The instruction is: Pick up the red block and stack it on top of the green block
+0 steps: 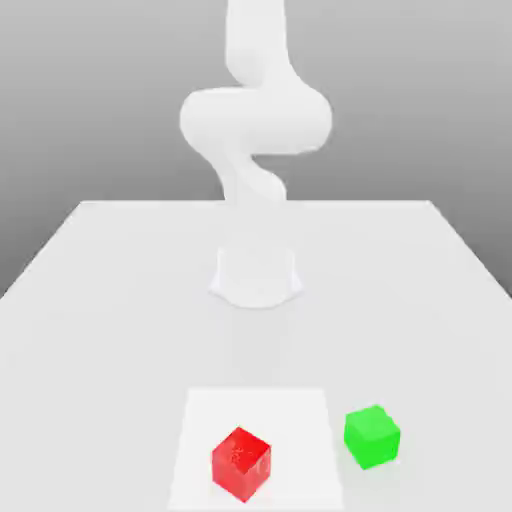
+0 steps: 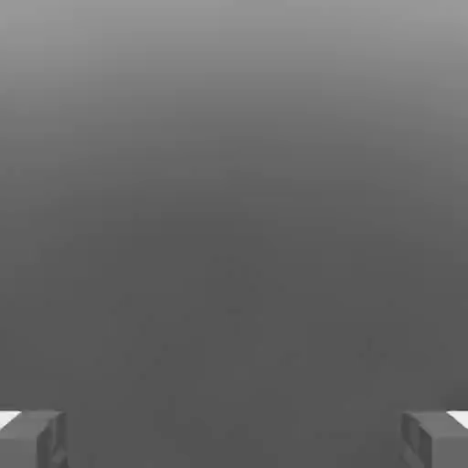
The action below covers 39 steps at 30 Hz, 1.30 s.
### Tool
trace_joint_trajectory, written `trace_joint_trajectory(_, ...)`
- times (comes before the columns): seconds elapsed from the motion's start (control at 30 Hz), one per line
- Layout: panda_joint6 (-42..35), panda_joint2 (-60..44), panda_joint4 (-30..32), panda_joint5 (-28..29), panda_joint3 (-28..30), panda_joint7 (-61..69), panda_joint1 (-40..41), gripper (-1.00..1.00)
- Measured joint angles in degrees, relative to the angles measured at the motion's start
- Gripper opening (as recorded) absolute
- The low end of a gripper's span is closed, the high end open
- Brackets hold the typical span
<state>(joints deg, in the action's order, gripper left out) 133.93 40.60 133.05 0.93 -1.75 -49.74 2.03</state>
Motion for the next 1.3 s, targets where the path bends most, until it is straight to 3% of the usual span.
trace_joint_trajectory(0.43, 11.2, -27.5, 6.6, 5.4, -6.1, -20.8, 7.7, 0.00)
trace_joint_trajectory(0.8, 21.2, -49.7, 12.0, 3.2, -6.5, -33.0, 9.0, 0.00)
trace_joint_trajectory(0.97, 29.3, -60.0, 10.9, 5.8, -4.2, -35.7, 7.2, 0.00)
trace_joint_trajectory(1.0, 30.2, -61.1, 10.8, 6.1, -3.8, -36.0, 7.0, -1.00)
trace_joint_trajectory(1.2, 30.7, -61.6, 10.7, 6.2, -3.6, -36.1, 6.8, -1.00)
trace_joint_trajectory(1.3, 27.4, -57.6, 11.3, 4.8, -4.8, -35.0, 7.6, -1.00)
